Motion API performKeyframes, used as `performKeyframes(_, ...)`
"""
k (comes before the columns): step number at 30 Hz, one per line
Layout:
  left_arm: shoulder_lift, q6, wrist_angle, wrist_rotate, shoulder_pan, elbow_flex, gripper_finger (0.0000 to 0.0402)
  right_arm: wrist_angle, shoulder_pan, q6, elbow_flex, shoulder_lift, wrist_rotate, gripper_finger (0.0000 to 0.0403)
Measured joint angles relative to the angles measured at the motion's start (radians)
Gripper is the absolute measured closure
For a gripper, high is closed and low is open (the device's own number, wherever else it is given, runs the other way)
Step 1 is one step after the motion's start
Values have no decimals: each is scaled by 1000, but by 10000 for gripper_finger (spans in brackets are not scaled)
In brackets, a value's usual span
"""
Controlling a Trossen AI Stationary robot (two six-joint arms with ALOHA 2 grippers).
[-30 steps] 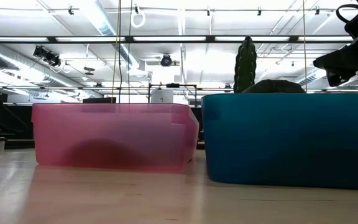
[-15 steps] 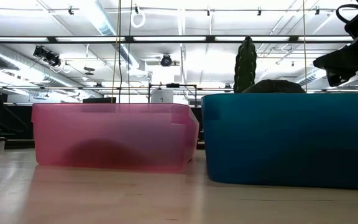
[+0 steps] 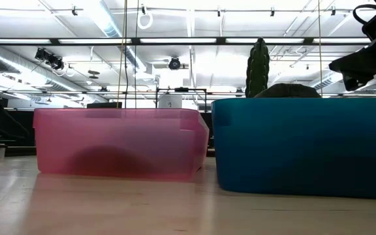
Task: Pick & Place hat
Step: Put the blue cap into the red bin
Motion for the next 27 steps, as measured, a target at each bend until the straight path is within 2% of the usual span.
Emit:
performKeyframes(5,-7,0,100,9,0,-89,211,0,0,0,0,0,0,367)
performKeyframes(12,-16,30,146,9,0,-102,221,0,0,0,0,0,0,367)
performKeyframes(15,-16,68,147,26,0,-102,266,0,0,0,0,0,0,367)
performKeyframes(19,-19,105,151,54,2,-99,376,0,0,0,0,0,0,367)
performKeyframes(27,-40,298,59,52,1,-10,393,0,0,0,0,0,0,367)
